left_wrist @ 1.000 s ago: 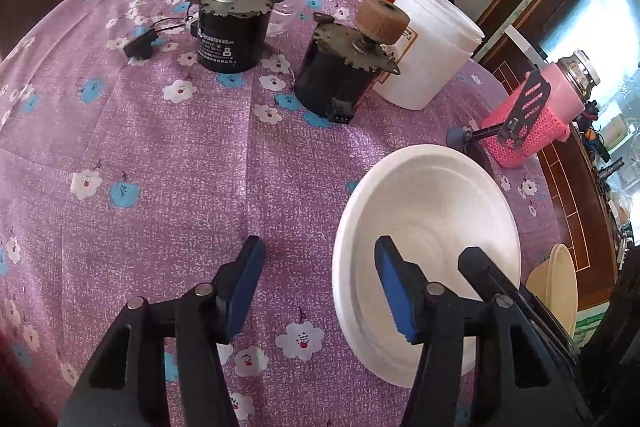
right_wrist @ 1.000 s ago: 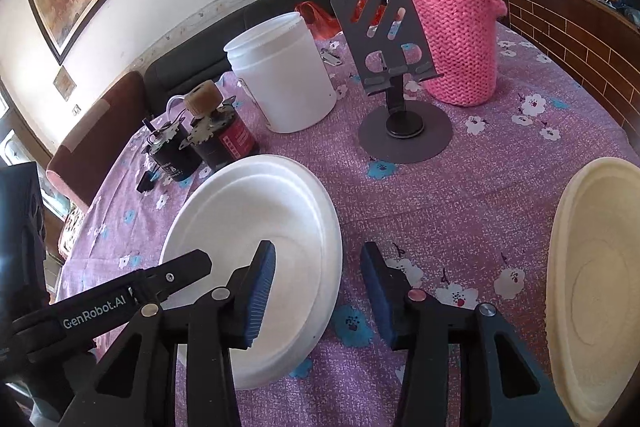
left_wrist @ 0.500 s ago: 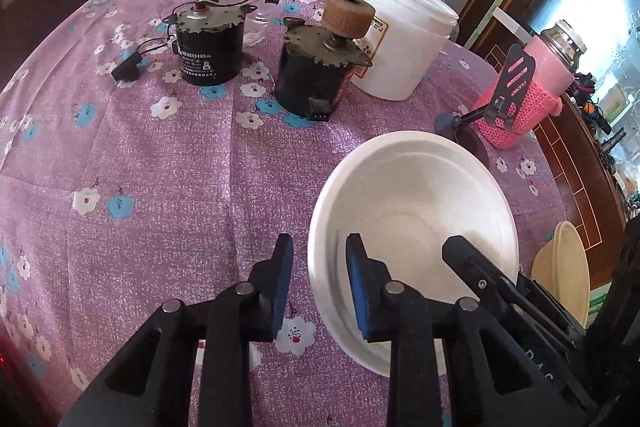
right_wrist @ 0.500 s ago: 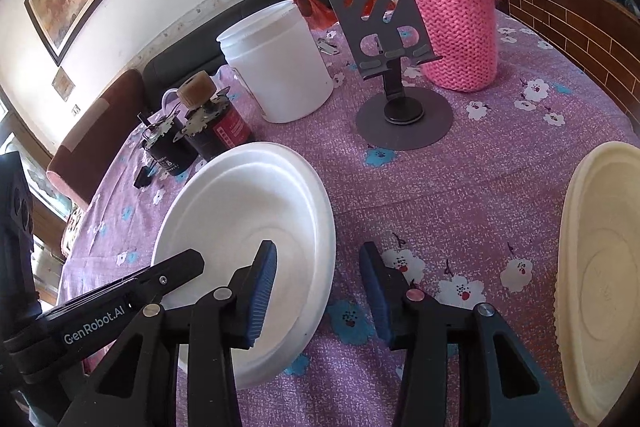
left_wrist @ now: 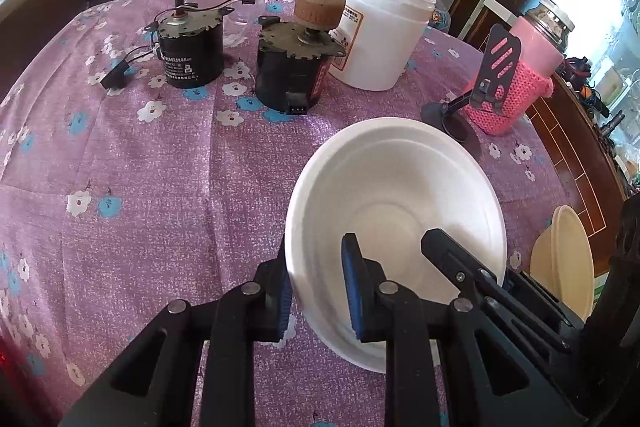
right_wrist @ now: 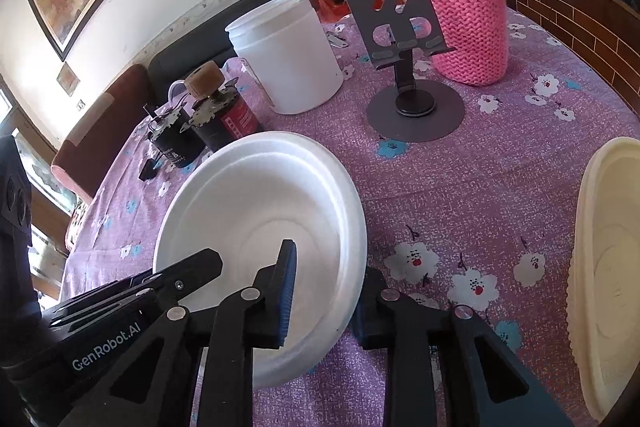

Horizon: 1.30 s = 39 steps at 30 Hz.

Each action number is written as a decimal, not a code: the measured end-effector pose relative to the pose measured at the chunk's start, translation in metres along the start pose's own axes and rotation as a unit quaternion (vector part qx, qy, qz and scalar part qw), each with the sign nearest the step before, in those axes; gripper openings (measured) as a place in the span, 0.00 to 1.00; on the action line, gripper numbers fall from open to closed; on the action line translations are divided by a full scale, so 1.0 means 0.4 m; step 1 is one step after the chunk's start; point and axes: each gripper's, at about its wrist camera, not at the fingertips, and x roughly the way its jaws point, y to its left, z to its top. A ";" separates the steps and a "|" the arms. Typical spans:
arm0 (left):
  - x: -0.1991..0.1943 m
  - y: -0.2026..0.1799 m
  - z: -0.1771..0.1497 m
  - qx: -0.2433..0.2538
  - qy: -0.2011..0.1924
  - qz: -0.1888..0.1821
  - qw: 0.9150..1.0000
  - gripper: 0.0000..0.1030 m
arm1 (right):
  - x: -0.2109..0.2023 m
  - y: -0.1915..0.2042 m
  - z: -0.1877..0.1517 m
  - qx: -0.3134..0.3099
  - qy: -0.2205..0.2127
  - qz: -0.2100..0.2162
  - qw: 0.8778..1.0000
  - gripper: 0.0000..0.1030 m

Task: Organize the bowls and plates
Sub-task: 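Lift the white plate with both grippers and carry it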

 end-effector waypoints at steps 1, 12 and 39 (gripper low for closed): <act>-0.001 0.002 -0.001 -0.001 -0.001 0.000 1.000 0.21 | 0.000 0.001 -0.001 -0.001 -0.001 -0.001 1.000 0.22; -0.019 0.014 -0.021 -0.007 -0.007 0.000 1.000 0.20 | -0.002 0.003 -0.001 0.000 -0.006 0.002 1.000 0.16; -0.125 0.045 -0.072 -0.014 -0.042 0.035 0.998 0.20 | -0.044 0.062 -0.025 -0.030 -0.012 0.033 0.999 0.13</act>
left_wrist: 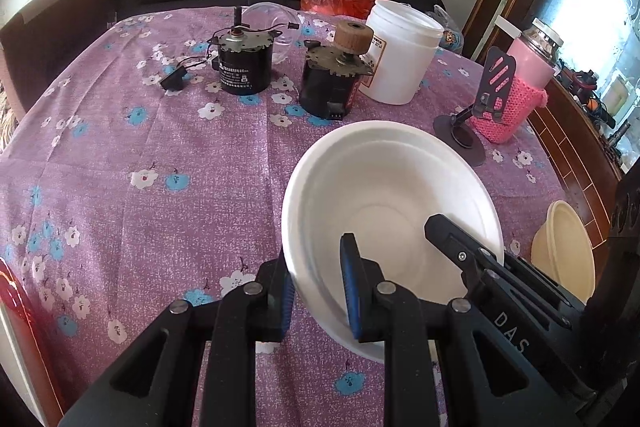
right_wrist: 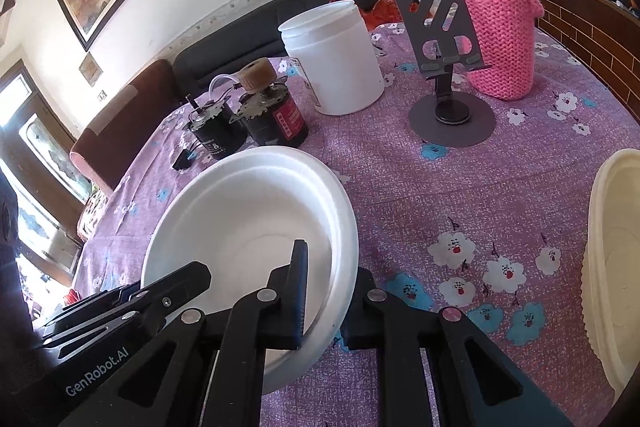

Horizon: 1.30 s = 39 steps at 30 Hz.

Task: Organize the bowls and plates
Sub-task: 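Lift the white plate with both grippers and carry it, then carry the held white plate with both grippers over the red plate stack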

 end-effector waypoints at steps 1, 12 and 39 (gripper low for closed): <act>-0.006 0.001 -0.002 0.000 -0.002 0.002 1.000 0.20 | -0.001 0.004 -0.001 -0.003 0.000 0.001 1.000 0.13; -0.083 0.006 -0.017 0.015 -0.033 0.027 0.999 0.20 | -0.015 0.052 -0.011 -0.025 -0.007 0.017 1.000 0.13; -0.195 0.044 -0.068 0.017 -0.057 0.052 0.997 0.20 | -0.079 0.147 -0.036 -0.080 -0.032 0.037 0.996 0.13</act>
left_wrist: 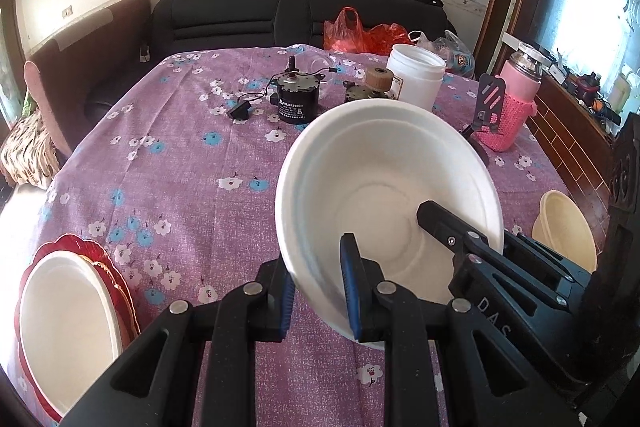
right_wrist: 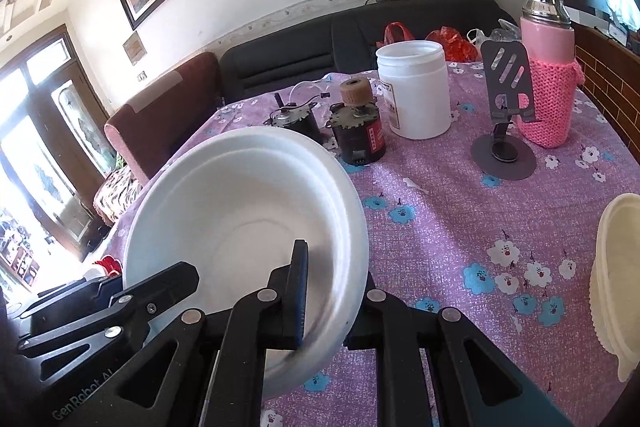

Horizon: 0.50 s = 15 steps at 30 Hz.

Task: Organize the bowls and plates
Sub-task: 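Carry the held white plate with both grippers over the red plate stack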

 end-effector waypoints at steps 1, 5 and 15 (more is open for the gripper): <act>-0.004 0.001 -0.003 -0.001 0.000 -0.002 1.000 0.20 | -0.008 0.004 -0.001 -0.002 -0.002 -0.002 1.000 0.13; -0.021 0.001 -0.021 0.000 -0.001 -0.010 1.000 0.20 | -0.042 0.014 -0.008 -0.008 -0.004 -0.011 1.000 0.13; -0.070 0.001 -0.089 -0.009 0.006 -0.043 0.999 0.20 | -0.104 0.022 -0.084 -0.007 0.012 -0.027 1.000 0.13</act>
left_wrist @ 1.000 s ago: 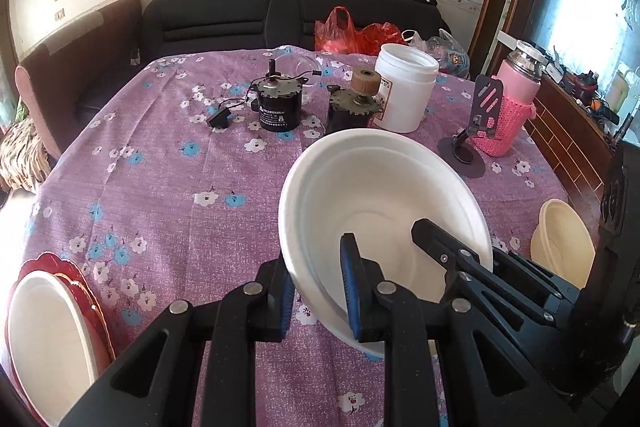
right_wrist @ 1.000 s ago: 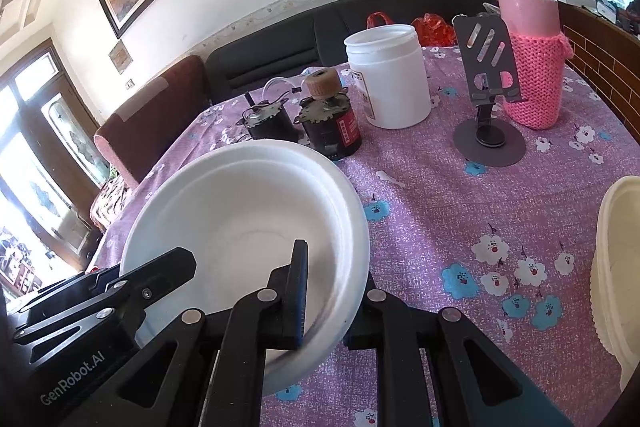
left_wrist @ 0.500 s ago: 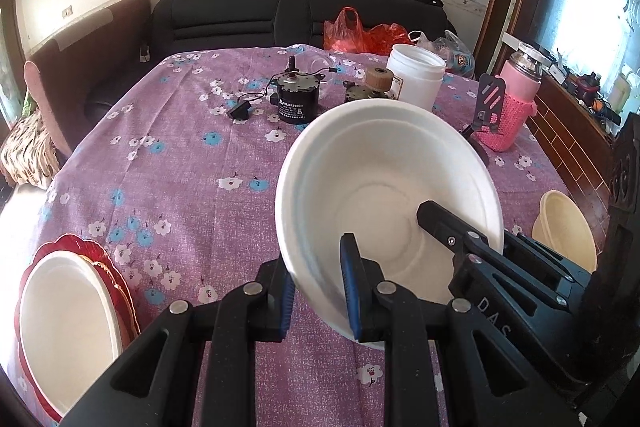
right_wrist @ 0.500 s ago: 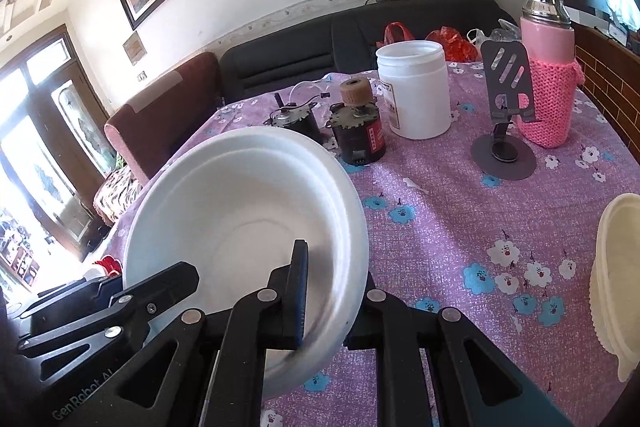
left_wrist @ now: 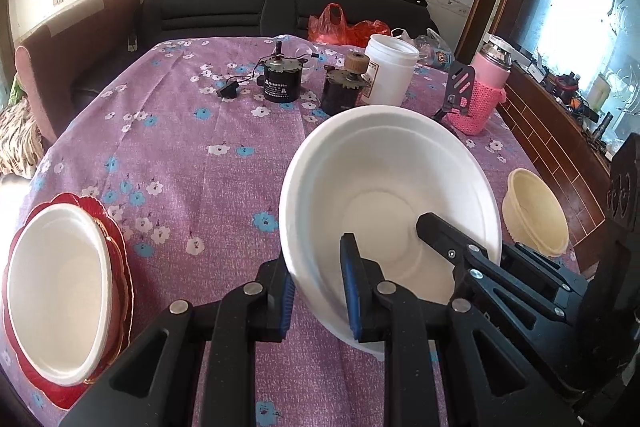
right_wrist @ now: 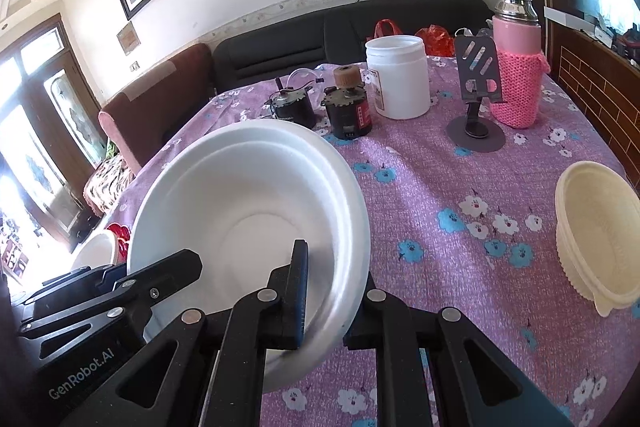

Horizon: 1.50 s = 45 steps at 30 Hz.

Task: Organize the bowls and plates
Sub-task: 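Carry the held white plate with both grippers over the red plate stack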

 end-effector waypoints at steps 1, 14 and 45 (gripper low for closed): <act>-0.005 0.001 -0.007 -0.001 0.001 -0.003 1.000 0.20 | -0.006 0.001 -0.008 0.001 0.000 -0.001 1.000 0.13; -0.070 0.030 -0.086 -0.007 0.003 -0.016 1.000 0.20 | -0.076 0.049 -0.094 0.000 0.008 -0.005 1.000 0.13; -0.223 0.186 -0.277 -0.029 0.021 -0.020 0.999 0.20 | -0.145 0.250 -0.259 -0.054 0.038 0.014 0.998 0.13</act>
